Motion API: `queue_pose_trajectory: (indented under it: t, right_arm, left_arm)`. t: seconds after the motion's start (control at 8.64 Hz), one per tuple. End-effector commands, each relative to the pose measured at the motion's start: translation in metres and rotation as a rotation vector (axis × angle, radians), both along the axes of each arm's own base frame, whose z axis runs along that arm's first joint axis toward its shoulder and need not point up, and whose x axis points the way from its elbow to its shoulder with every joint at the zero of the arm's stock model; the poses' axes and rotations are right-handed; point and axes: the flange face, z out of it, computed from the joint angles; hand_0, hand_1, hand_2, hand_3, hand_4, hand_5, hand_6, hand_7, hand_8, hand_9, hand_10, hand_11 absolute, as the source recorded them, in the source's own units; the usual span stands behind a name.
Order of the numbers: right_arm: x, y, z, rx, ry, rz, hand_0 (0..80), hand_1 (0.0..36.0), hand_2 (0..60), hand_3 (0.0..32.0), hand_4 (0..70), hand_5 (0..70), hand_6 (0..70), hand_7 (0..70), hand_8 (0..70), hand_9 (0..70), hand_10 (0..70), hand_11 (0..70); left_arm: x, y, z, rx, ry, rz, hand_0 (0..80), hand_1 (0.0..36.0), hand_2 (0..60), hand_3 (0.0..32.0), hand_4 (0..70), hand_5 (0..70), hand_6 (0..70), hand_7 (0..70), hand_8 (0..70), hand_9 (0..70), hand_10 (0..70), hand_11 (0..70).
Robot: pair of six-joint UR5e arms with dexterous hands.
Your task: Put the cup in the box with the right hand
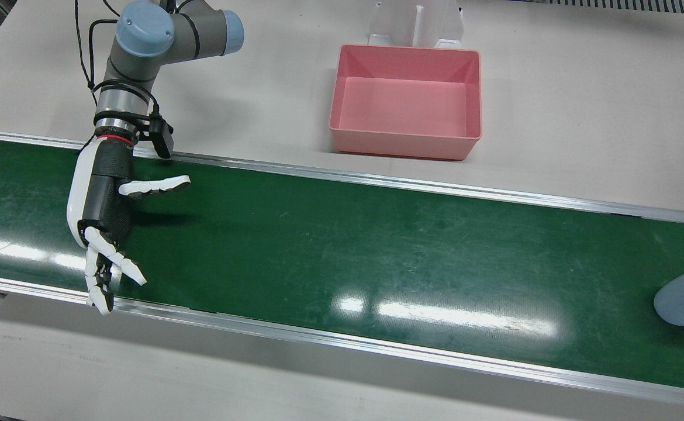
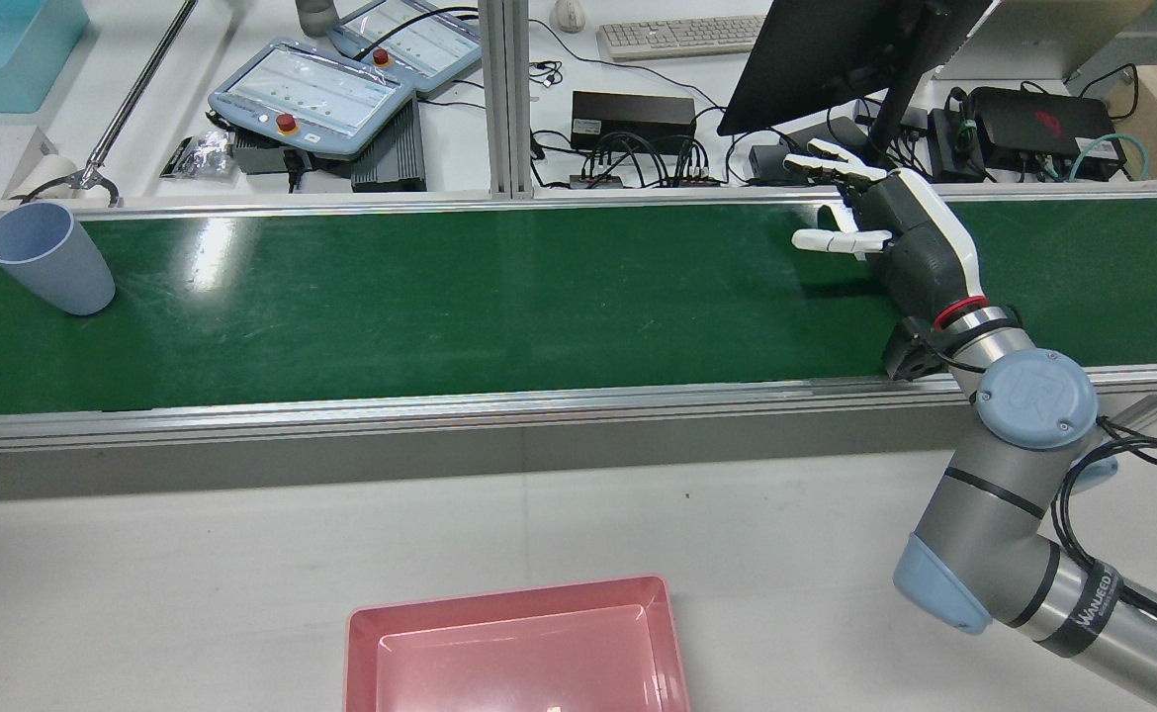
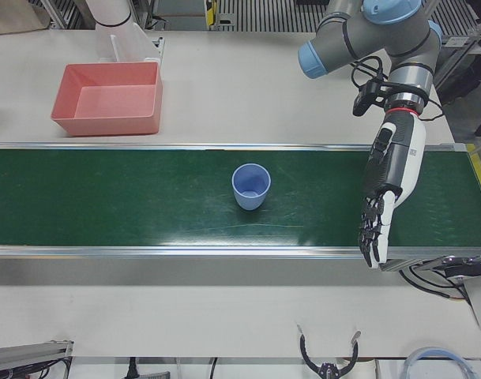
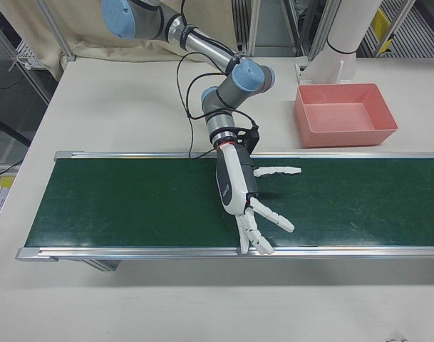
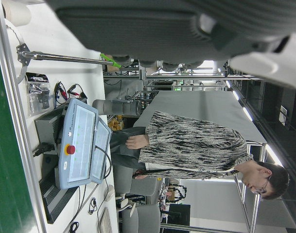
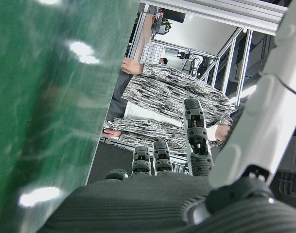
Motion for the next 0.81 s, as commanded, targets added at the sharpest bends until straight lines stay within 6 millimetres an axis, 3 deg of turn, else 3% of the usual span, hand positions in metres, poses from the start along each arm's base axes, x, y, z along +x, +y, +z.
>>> queue_pose_trajectory:
  t: [0.0,0.12,0.58,0.69]
  right_arm:
    - [-0.0035,0.0001,-0.0028,0.004,-0.004,-0.005,49.4,11.4,5.9,0.0,17.4,4.3,4.6,18.0,5.9,12.6,0.0,0.0]
    - [-0.0041,0.0008,-0.0033,0.004,-0.004,-0.006,49.8,10.6,2.9,0.0,19.4,4.2,4.6,18.3,5.9,12.8,0.0,0.0]
    - [-0.0076,0.0033,-0.006,0.008,-0.008,-0.014,48.7,13.4,11.8,0.0,14.7,4.3,4.5,18.0,5.9,12.7,0.0,0.0]
    - [-0.0082,0.0038,-0.0066,0.009,-0.009,-0.014,49.6,11.6,5.8,0.0,16.6,4.3,4.5,17.7,5.8,12.5,0.0,0.0]
  left_arm:
    - [0.0001,0.0,0.0,0.0,0.0,0.0,0.0,0.0,0.0,0.0,0.0,0.0,0.0,0.0,0.0,0.0,0.0,0.0]
    - [-0.0008,0.0001,0.0,0.0,0.0,-0.001,0.0,0.0,0.0,0.0,0.0,0.0,0.0,0.0,0.0,0.0,0.0,0.0]
    - [0.0001,0.0,0.0,0.0,0.0,0.0,0.0,0.0,0.0,0.0,0.0,0.0,0.0,0.0,0.0,0.0,0.0,0.0]
    - [-0.0008,0.0001,-0.0007,0.002,0.0,-0.001,0.0,0.0,0.0,0.0,0.0,0.0,0.0,0.0,0.0,0.0,0.0,0.0]
